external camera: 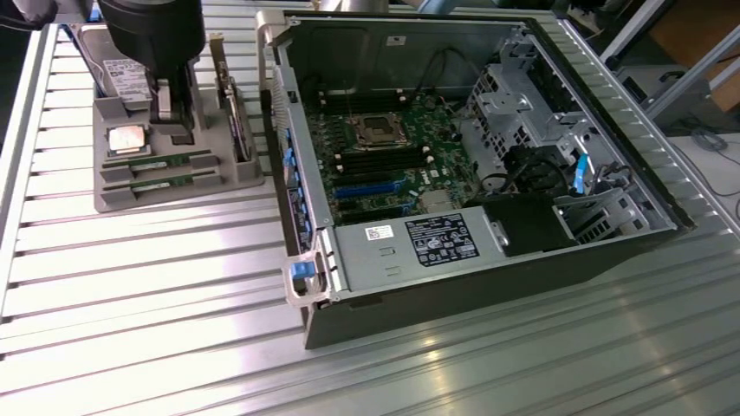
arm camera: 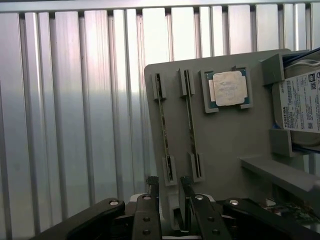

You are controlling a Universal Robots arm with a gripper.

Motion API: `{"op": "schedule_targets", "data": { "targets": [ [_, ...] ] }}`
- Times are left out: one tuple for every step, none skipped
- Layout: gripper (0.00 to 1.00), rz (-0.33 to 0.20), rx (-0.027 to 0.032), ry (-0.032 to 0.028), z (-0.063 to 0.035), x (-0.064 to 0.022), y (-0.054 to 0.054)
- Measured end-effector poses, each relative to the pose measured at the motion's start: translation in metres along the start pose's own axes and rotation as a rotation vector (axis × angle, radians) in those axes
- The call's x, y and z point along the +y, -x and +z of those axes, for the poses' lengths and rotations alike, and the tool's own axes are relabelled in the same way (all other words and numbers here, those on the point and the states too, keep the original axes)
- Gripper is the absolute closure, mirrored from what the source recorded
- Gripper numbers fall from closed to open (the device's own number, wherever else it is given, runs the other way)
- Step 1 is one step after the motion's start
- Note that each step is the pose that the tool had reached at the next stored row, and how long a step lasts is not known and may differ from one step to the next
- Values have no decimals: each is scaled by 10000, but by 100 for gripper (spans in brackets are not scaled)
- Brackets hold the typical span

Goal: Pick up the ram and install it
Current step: 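Pick up the ram and move it above insertion slot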

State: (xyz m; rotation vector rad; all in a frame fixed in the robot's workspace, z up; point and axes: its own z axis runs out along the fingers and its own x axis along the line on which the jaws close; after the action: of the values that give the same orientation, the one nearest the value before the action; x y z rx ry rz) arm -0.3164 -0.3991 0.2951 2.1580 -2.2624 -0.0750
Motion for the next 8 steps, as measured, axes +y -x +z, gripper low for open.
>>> {"op": "schedule_targets", "data": {
  "targets": [
    [70, 0, 0, 0, 6, 0, 0],
    [70, -1, 0, 0, 16, -1, -1],
    [70, -1, 1, 0, 23, -1, -1],
    [70, 0, 0, 0, 35, -1, -1],
    [70, -1, 0, 0, 50, -2, -1],
    [70, -1, 0, 0, 59, -3, -2],
    [70, -1, 0, 0, 69, -3, -2],
    [70, -2, 0, 0, 78, -4, -2]
  ]
}}
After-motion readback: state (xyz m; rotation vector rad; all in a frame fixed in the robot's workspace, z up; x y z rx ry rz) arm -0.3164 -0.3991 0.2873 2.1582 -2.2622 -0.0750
